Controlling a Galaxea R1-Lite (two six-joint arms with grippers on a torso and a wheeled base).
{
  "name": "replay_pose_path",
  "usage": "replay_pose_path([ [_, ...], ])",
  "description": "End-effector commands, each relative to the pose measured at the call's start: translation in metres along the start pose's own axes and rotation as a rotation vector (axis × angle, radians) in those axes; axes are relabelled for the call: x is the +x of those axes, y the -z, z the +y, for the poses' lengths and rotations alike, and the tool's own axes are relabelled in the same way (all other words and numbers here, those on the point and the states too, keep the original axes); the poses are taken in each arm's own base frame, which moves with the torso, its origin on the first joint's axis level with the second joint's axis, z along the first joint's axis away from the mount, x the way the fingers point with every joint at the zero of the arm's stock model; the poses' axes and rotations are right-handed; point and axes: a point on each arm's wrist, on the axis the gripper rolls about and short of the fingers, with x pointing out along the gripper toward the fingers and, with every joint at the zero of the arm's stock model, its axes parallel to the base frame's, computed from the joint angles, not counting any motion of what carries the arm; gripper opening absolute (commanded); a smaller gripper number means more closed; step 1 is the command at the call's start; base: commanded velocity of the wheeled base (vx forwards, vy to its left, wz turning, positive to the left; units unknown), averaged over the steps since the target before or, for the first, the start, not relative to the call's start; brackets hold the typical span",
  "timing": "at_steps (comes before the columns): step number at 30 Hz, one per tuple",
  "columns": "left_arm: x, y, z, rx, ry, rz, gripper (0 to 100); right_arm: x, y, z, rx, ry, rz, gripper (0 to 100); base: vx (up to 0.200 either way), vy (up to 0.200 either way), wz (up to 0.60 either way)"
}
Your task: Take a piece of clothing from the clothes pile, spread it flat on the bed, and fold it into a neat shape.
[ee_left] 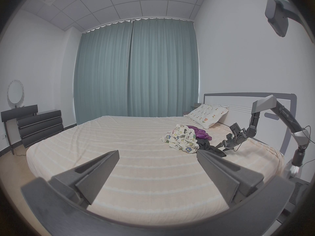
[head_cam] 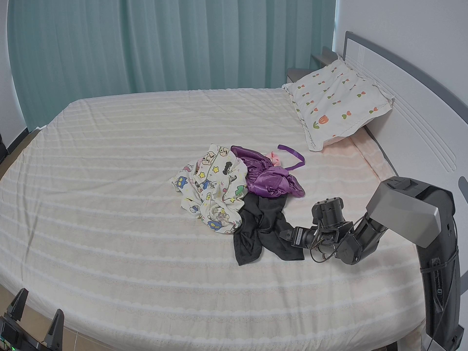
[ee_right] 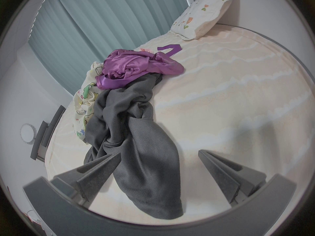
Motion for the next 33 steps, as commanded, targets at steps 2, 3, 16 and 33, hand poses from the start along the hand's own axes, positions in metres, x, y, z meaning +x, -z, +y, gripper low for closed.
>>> replay_pose_path([
  [2,0.000,0.005,0.000,0.000,0.000,0.000,100,0.010,0.006,0.001,-0.019,-0.007,0.011,100,0.000,0.000,0.00],
  [3,0.000,0.005,0.000,0.000,0.000,0.000,100,0.010,0.006,0.003,-0.031,-0.017,0.012,100,0.000,0.000,0.00],
  [16,0.000,0.005,0.000,0.002,0.000,0.000,100,0.016,0.015,0.020,-0.114,-0.101,0.070,0,0.000,0.000,0.00],
  [33,0.000,0.005,0.000,0.006,0.008,-0.001,100,-0.084,-0.004,0.018,0.050,-0.363,-0.033,0,0.000,0.000,0.00],
])
